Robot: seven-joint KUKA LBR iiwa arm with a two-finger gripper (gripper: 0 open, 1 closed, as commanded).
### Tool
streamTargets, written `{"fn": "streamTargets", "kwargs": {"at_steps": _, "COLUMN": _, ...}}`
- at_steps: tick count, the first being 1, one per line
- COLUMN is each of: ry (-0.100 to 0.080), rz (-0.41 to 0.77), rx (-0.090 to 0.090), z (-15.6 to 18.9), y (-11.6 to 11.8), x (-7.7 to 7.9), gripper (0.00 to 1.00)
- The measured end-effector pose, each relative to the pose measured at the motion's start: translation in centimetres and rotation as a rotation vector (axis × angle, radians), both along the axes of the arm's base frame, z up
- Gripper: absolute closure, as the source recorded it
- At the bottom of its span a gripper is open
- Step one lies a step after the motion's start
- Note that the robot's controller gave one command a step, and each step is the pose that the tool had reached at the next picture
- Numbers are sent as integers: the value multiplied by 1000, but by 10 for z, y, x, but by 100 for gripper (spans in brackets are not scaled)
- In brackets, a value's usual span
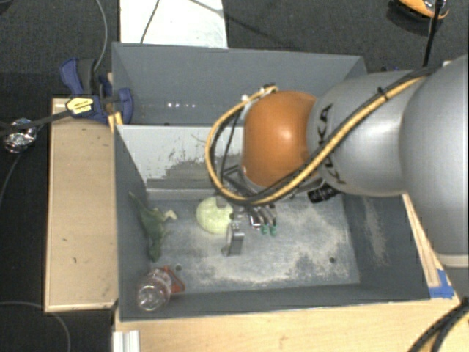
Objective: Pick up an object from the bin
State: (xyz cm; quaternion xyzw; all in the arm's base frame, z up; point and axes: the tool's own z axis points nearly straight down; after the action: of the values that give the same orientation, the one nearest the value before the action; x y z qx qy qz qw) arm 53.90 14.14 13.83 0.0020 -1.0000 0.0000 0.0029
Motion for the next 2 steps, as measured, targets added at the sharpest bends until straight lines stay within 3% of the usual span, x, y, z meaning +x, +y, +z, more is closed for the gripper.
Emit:
{"fn": "streamTargets", "kwargs": {"at_steps": 1, "ry": -8, "rz": -4, "rx": 1, "z": 4, "y": -1, "x": 2, "gripper": 0}}
{"fn": "streamTargets", "kwargs": {"at_steps": 2, "ry": -14, "rz": 13, "rx": 6, "z": -24, "y": -30, "x": 12, "gripper": 0}}
